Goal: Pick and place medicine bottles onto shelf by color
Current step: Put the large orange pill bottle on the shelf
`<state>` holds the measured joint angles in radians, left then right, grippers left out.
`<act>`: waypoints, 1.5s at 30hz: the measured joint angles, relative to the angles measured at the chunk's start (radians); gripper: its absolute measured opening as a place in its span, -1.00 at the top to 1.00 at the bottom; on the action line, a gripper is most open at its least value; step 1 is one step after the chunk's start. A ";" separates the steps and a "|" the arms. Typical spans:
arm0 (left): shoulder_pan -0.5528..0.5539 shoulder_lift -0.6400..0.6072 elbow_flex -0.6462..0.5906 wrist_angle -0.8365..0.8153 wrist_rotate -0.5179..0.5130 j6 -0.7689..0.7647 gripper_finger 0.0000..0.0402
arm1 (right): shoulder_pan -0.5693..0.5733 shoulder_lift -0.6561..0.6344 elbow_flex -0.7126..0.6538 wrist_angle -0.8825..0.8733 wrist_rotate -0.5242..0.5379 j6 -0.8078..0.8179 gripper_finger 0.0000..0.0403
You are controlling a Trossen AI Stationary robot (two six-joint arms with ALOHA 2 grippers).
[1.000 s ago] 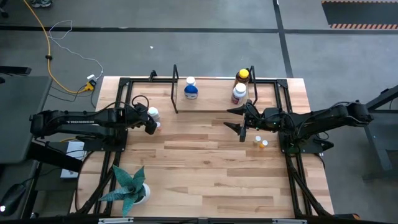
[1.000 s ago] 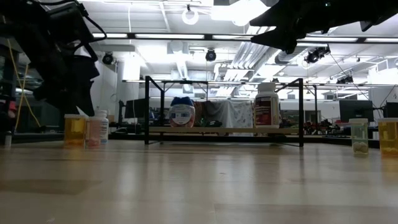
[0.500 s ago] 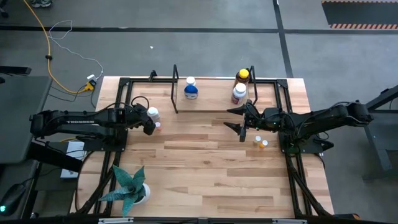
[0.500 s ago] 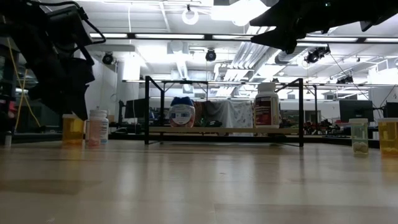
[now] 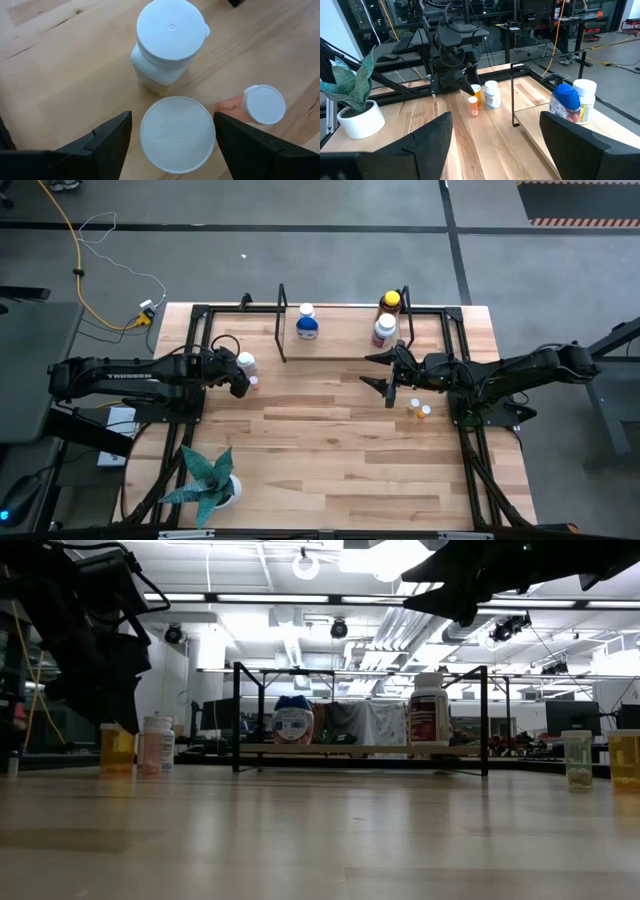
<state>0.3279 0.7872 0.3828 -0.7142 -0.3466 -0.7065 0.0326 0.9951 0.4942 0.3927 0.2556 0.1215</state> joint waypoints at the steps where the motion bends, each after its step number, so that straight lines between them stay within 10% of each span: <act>1: 0.000 0.000 0.000 0.000 0.000 0.000 -0.31 | 0.000 0.000 0.000 0.000 0.000 0.000 -0.45; 45: -0.012 0.000 0.052 -0.051 0.085 -0.069 -0.06 | 0.000 0.000 0.000 0.000 0.000 -0.009 -0.45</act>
<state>0.3157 0.7876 0.4351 -0.7654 -0.2619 -0.7753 0.0325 0.9953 0.4942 0.3924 0.2555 0.1127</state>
